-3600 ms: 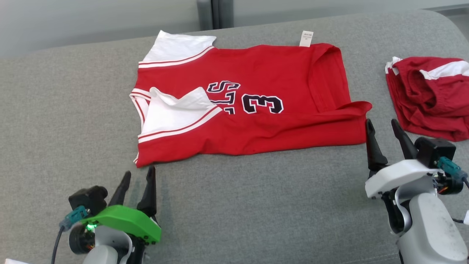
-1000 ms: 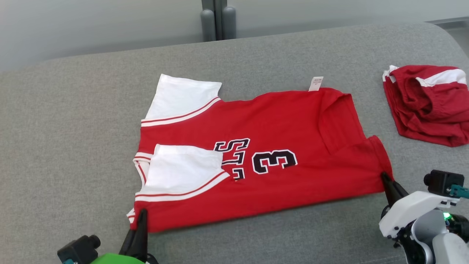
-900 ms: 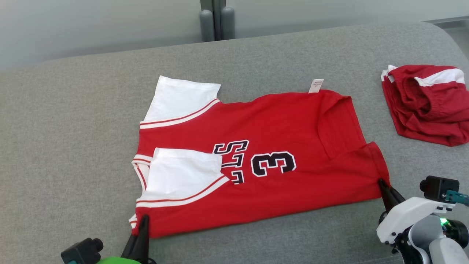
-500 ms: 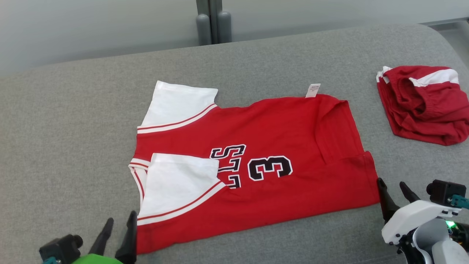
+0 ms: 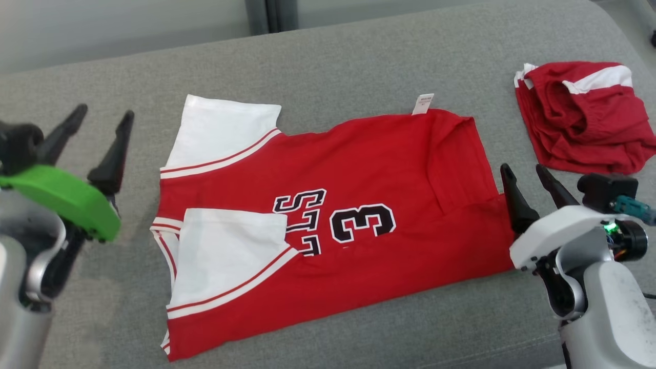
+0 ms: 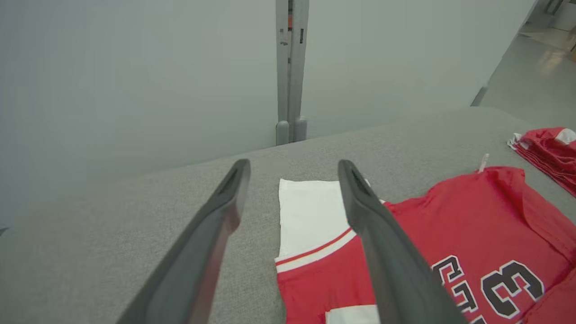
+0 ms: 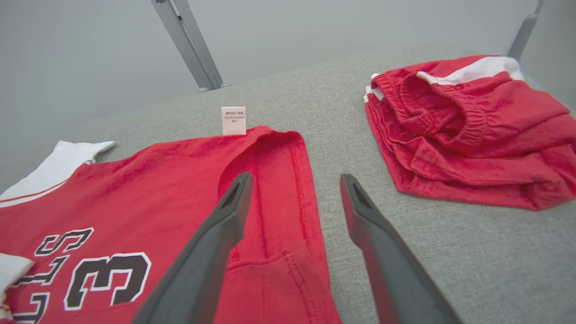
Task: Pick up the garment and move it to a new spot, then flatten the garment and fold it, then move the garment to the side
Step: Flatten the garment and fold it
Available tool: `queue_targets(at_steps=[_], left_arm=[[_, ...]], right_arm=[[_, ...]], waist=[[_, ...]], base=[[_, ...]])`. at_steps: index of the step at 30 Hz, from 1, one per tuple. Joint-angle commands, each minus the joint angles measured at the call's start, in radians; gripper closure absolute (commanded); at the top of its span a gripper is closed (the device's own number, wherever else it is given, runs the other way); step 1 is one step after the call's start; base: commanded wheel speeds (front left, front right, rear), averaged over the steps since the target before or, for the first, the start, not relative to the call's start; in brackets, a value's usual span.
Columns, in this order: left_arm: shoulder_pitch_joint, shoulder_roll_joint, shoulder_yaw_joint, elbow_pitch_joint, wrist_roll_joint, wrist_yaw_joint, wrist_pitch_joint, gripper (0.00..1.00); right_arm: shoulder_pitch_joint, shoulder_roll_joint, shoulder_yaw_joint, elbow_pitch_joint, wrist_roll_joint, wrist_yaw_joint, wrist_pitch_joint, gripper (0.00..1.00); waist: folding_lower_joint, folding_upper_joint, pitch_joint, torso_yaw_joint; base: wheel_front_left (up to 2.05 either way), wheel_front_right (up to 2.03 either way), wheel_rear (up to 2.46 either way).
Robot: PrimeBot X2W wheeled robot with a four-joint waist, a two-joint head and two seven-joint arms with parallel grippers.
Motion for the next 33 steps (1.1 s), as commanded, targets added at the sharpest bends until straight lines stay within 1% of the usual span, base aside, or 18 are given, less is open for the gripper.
queue_targets(at_steps=[1, 4, 6, 10, 12, 18, 24, 28, 33], left_arm=[[-0.065, 0.030, -0.015, 0.015, 0.000, -0.014, 0.031, 0.00], [-0.200, 0.093, -0.058, 0.065, -0.004, -0.032, 0.113, 0.00], [-0.274, 0.124, -0.086, 0.099, -0.017, -0.037, 0.160, 0.00], [-0.379, 0.172, -0.151, 0.164, -0.039, -0.040, 0.238, 0.00], [-0.414, 0.188, -0.185, 0.191, -0.058, -0.039, 0.265, 0.00], [-0.472, 0.222, -0.242, 0.269, -0.099, -0.040, 0.304, 0.00], [-0.503, 0.243, -0.259, 0.337, -0.130, -0.040, 0.334, 0.00], [-0.519, 0.256, -0.265, 0.371, -0.121, -0.040, 0.343, 0.00], [-0.522, 0.258, -0.270, 0.392, -0.134, -0.039, 0.359, 0.00]], right_arm=[[-0.027, -0.003, 0.015, -0.004, 0.003, -0.001, 0.000, 0.00], [-0.078, -0.003, 0.055, -0.004, 0.009, -0.001, -0.004, 0.00], [-0.107, -0.003, 0.076, -0.003, 0.012, -0.001, -0.011, 0.00], [-0.154, -0.002, 0.102, 0.006, 0.018, -0.001, -0.022, 0.00], [-0.171, -0.002, 0.112, 0.014, 0.021, -0.001, -0.032, 0.00], [-0.206, -0.002, 0.137, 0.034, 0.039, -0.001, -0.055, 0.00], [-0.234, -0.002, 0.173, 0.060, 0.068, -0.001, -0.084, 0.00], [-0.248, -0.002, 0.192, 0.081, 0.078, -0.001, -0.101, 0.00], [-0.261, -0.003, 0.208, 0.102, 0.089, -0.001, -0.118, 0.00]], waist=[[0.0000, 0.0000, 0.068, -0.051], [0.0000, 0.0000, 0.121, -0.088], [0.0000, 0.0000, 0.155, -0.110], [0.0000, 0.0000, 0.218, -0.150], [0.0000, 0.0000, 0.243, -0.166], [0.0000, 0.0000, 0.304, -0.202], [0.0000, 0.0000, 0.342, -0.233], [0.0000, 0.0000, 0.356, -0.247], [0.0000, 0.0000, 0.363, -0.260]], base=[[0.00, 0.00, 0.00], [0.00, 0.00, 0.00], [0.00, 0.00, 0.00], [0.00, 0.00, 0.00], [0.00, 0.00, 0.00], [0.00, 0.00, 0.00], [0.00, 0.00, 0.00], [0.00, 0.00, 0.00], [0.00, 0.00, 0.00]])
